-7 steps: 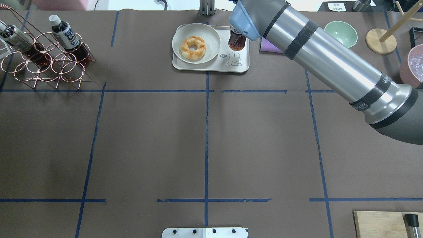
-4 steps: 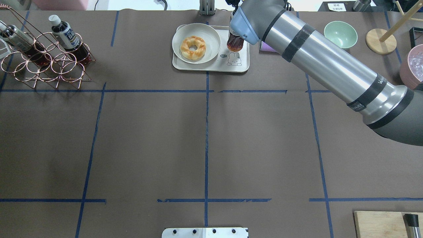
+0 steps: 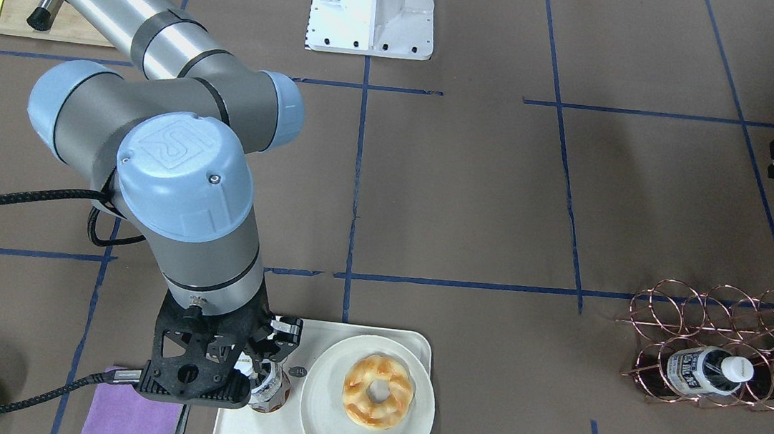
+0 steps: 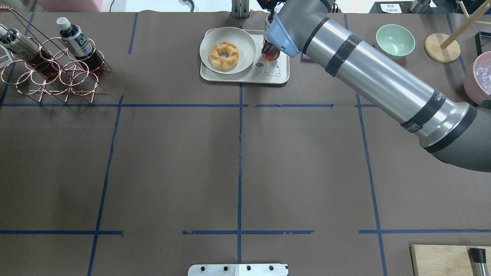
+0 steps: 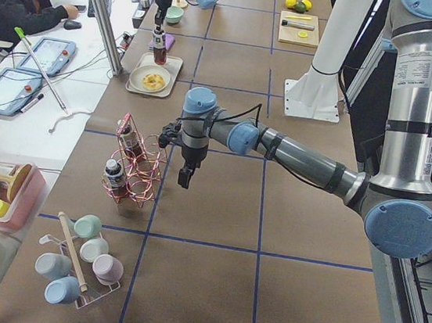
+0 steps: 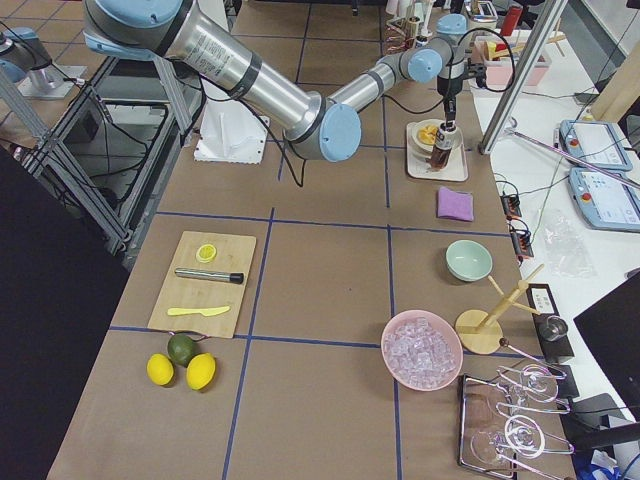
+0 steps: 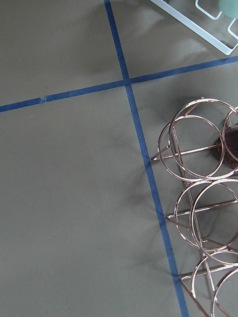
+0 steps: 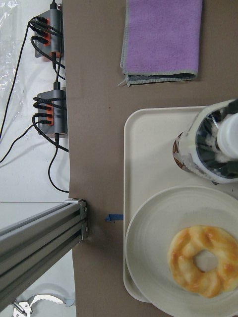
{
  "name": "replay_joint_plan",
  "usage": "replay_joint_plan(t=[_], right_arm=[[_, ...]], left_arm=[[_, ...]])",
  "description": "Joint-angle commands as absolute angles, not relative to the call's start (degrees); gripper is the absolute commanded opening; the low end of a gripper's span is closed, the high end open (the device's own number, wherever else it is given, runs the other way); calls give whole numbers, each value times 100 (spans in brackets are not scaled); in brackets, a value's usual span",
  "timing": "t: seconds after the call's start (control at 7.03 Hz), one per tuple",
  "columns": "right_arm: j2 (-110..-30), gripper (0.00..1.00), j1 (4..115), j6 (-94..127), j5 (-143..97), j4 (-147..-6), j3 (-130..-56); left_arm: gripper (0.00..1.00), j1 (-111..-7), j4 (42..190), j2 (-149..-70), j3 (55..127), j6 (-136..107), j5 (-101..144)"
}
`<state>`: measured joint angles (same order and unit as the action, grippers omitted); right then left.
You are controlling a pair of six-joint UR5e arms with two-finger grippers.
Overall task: Place tea on tray
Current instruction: 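Lower the tea bottle onto the tray beside the donut bowl and release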
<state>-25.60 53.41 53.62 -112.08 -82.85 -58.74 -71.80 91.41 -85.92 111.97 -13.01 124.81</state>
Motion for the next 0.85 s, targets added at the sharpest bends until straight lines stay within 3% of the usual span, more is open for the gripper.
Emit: replay_joint_plan(t=[0.0,0.14,0.28,0.71], right_arm=[[-2575,22,5335,5361,-11188,-8279,-5871],[-2593,78,5335,5283,-11180,-8279,-5880],[-2593,100,5326,5204,-11171,-8279,-5880],[-2584,100,5457,5045,-11415,-8332,-6063]], left_arm=[[100,-7181,9141,-8596,11197,-1301,12480],[100,-7181,9141,-8604,11197,-1301,12480],[100,-7181,9141,-8596,11189,-1301,12480],[100,-7181,9141,-8604,11180,-1301,12480]])
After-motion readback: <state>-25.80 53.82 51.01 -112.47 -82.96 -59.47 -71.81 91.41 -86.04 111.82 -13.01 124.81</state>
